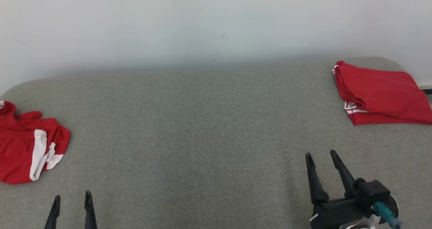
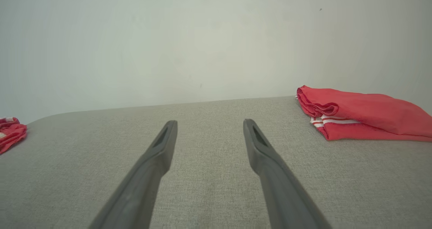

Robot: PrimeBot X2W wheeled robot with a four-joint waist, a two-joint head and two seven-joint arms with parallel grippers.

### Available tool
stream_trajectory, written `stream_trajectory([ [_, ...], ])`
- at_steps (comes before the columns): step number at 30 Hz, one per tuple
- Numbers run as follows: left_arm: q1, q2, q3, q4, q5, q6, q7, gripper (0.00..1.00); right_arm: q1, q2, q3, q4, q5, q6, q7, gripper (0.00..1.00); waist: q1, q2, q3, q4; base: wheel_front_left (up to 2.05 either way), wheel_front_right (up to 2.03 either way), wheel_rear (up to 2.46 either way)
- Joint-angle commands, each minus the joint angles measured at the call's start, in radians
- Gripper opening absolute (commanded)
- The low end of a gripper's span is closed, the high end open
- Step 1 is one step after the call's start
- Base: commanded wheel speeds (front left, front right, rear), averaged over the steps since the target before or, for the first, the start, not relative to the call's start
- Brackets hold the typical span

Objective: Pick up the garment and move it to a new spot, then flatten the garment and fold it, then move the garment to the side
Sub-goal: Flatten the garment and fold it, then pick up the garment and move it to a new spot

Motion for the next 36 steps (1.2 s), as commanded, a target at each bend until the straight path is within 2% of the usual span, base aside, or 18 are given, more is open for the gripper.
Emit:
stream_trajectory([
  [1,0.016,-0.002,0.001,0.004,0.007,-0.002,-0.003,1.00,0.018,0.007,0.002,-0.009,-0.007,-0.003,-0.005,1.00,0.0001,0.0001,-0.015,0.006,0.00,0.00,0.00],
  [11,0.028,0.000,-0.001,0.028,0.023,-0.003,-0.003,1.00,0.055,0.003,0.017,-0.022,0.005,-0.003,-0.005,1.00,0.0001,0.0001,-0.032,0.019,0.00,0.00,0.00],
  [28,0.013,0.038,-0.024,0.072,0.039,-0.004,-0.003,1.00,0.071,0.003,0.020,0.001,0.012,-0.003,-0.006,1.00,0.0001,0.0001,-0.043,0.030,0.00,0.00,0.00],
  [36,0.011,0.041,-0.021,0.070,0.031,0.005,-0.003,1.00,0.081,0.013,0.014,0.005,0.008,-0.003,-0.006,1.00,0.0001,0.0001,-0.042,0.068,0.00,0.00,0.00],
])
